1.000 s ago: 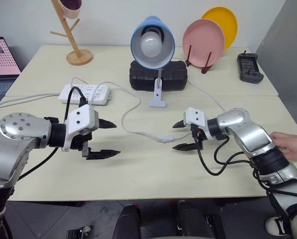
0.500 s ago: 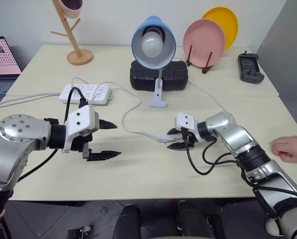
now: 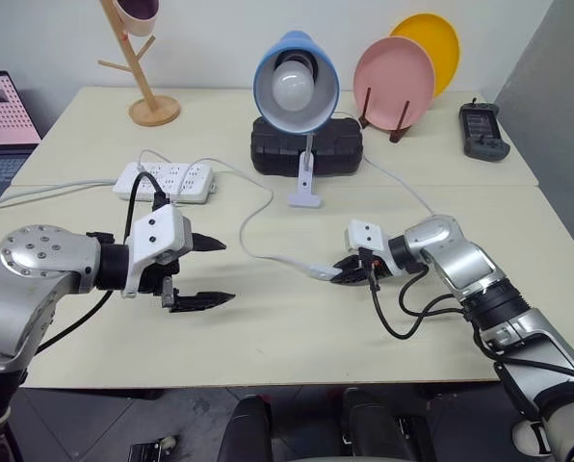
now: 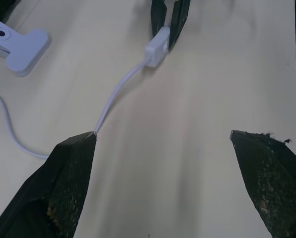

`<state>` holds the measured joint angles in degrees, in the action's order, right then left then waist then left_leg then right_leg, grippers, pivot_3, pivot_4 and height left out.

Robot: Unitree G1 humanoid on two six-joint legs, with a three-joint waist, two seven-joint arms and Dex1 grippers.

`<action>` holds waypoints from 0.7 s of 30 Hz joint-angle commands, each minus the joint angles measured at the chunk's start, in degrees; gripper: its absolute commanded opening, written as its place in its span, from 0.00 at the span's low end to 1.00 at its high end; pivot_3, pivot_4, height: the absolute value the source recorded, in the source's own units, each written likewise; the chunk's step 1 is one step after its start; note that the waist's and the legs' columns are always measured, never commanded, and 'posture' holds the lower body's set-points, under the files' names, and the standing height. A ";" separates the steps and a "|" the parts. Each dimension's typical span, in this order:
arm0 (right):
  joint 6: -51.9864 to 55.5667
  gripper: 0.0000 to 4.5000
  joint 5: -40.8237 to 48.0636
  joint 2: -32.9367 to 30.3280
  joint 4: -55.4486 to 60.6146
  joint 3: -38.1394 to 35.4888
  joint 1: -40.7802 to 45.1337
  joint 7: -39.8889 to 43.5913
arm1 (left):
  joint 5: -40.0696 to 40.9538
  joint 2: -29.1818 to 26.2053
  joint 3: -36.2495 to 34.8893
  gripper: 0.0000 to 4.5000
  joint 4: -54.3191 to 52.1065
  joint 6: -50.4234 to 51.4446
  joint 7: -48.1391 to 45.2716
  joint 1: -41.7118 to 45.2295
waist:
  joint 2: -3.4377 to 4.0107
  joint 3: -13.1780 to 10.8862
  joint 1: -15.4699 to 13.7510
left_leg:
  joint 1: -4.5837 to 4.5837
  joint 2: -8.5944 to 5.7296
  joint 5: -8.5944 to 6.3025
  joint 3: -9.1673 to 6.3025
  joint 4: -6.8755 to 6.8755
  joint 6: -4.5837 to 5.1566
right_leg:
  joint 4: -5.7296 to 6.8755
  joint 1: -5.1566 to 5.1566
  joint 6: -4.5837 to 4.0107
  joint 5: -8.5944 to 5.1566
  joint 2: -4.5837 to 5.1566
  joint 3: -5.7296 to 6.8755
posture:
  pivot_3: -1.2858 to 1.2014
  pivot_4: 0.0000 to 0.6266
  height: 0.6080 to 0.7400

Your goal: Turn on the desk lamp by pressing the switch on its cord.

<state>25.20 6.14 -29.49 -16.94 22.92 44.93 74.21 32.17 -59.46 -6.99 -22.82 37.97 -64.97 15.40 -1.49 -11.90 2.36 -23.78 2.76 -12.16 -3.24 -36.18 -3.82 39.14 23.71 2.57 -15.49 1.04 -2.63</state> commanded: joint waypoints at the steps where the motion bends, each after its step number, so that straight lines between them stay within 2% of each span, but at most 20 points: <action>1: 20.36 0.09 11.73 0.84 4.39 -8.05 5.76 2.29 | 17.33 7.53 -6.66 1.00 -6.01 15.27 11.75 -0.69 | 0.01 -0.01 0.01 | 0.00 -0.01 0.00 0.00 -0.02 0.00 | 0.02 0.00 0.00 0.00 0.00 -0.02 | 0.52 0.24 1.00; 3: 28.58 0.09 16.29 0.78 4.48 -10.67 7.87 2.90 | 26.79 12.18 -9.15 1.00 -7.64 21.20 19.72 -1.30 | 0.01 0.00 0.01 | -0.01 0.00 0.00 -0.05 -0.12 0.00 | 0.08 -0.04 0.01 0.00 0.01 0.00 | 0.52 0.24 1.00; 4: 33.49 0.09 19.25 0.61 4.19 -12.51 9.12 3.37 | 33.99 15.67 -10.09 1.00 -7.69 22.12 26.83 -2.23 | 0.00 0.00 -0.01 | 0.00 0.00 0.00 -0.07 -0.13 0.00 | 0.10 -0.06 0.01 0.00 0.02 0.01 | 0.52 0.24 1.00; 7: 43.20 0.09 25.26 -0.26 3.40 -16.39 11.36 3.86 | 52.30 23.88 -9.80 1.00 -7.76 19.42 47.02 -5.58 | 0.00 0.06 -0.30 | 0.10 0.00 -0.01 -0.27 -0.17 0.01 | 0.02 -0.31 0.02 0.01 0.08 0.16 | 0.52 0.24 1.00; 9: 46.62 0.09 27.52 -1.21 3.40 -17.52 11.68 4.00 | 57.29 27.40 -8.00 1.00 -9.17 17.24 54.26 -7.57 | -0.03 0.08 -0.45 | 0.18 -0.02 -0.01 -0.33 -0.20 0.01 | -0.03 -0.43 0.02 0.02 0.08 0.20 | 0.52 0.24 1.00; 12: 54.22 0.09 32.37 -3.51 5.63 -19.49 11.80 4.23 | 66.61 35.94 -3.94 1.00 -8.51 10.31 65.34 -7.41 | -0.01 0.08 -0.72 | 0.18 -0.08 -0.01 -0.32 -0.31 0.01 | -0.01 -0.47 0.03 0.03 0.10 0.17 | 0.52 0.24 1.00; 14: 56.98 0.09 34.91 -4.54 8.08 -19.63 11.40 4.19 | 68.42 37.81 -2.35 1.00 -8.59 9.07 67.19 -6.45 | -0.02 0.08 -1.14 | 0.13 -0.10 -0.01 -0.32 -0.47 0.01 | 0.00 -0.50 0.03 0.04 0.12 0.17 | 0.52 0.24 1.00; 21: 61.21 0.09 39.98 -5.13 12.11 -20.31 10.24 1.08 | 71.71 37.81 2.41 1.00 -9.56 8.24 67.82 -4.47 | -0.06 0.13 -0.57 | 0.08 -0.11 -0.02 -0.30 -0.61 0.02 | -0.01 -0.52 0.04 0.03 0.04 0.14 | 0.52 0.24 1.00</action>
<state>85.42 43.70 -34.35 -7.04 4.60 55.01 76.13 101.73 -21.32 -5.77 -29.80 46.78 3.23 9.99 -1.55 -11.77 1.79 -23.71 2.65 -12.18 -3.54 -36.79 -3.80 39.12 23.19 2.61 -15.46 1.07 -2.49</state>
